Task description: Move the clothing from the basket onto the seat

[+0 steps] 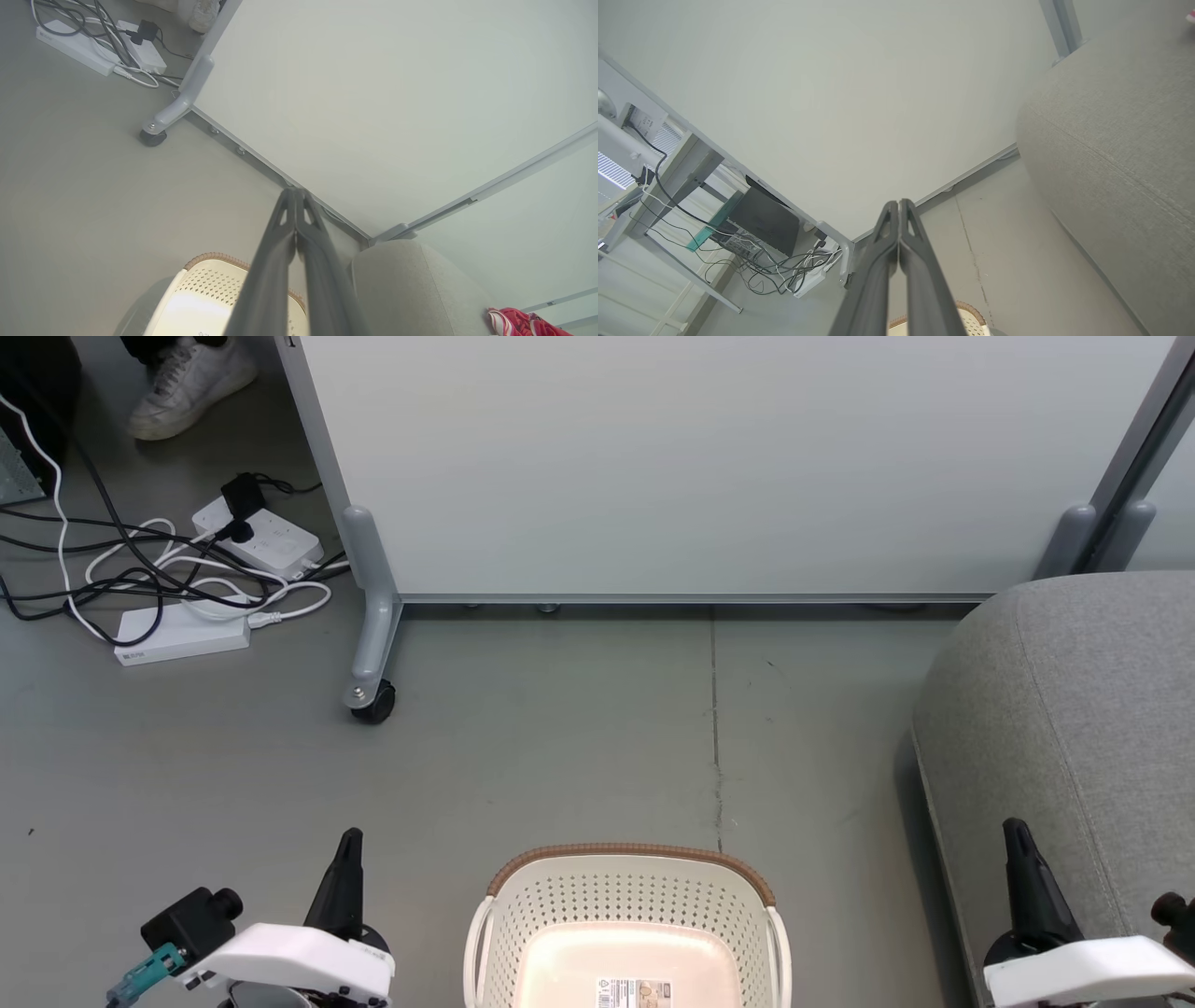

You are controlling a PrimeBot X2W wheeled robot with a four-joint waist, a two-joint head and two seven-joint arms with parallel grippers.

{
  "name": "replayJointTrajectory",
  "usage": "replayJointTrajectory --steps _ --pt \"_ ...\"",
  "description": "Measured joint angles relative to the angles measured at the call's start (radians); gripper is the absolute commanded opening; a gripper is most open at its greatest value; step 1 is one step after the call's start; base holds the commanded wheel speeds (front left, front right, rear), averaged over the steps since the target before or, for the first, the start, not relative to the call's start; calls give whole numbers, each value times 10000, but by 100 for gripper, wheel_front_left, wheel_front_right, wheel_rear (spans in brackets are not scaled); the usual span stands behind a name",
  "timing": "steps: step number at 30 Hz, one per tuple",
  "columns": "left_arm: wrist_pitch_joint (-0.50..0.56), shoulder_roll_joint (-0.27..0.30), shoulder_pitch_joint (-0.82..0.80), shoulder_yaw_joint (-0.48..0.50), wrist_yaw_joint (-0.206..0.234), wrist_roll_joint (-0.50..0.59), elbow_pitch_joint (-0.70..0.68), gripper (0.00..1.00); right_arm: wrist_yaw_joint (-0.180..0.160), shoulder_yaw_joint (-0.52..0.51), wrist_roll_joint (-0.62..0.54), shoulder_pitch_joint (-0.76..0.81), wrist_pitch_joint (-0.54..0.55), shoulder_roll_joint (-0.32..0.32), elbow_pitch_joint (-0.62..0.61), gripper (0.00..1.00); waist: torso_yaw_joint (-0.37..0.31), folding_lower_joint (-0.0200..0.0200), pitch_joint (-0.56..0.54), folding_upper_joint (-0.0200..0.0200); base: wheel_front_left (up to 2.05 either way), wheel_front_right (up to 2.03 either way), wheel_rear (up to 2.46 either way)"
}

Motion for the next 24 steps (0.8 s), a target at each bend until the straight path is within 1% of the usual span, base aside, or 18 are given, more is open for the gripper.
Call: replayJointTrajectory --steps 8,24 --pt "355 -2 -301 222 -92 -1003 75 0 0 -203 1221 -166 253 -10 40 0 -78 0 3 0 0 0 0" --pt "917 2 -817 594 -242 -2619 205 0 -4 -481 3126 -477 663 -33 132 0 -218 0 8 0 0 0 0"
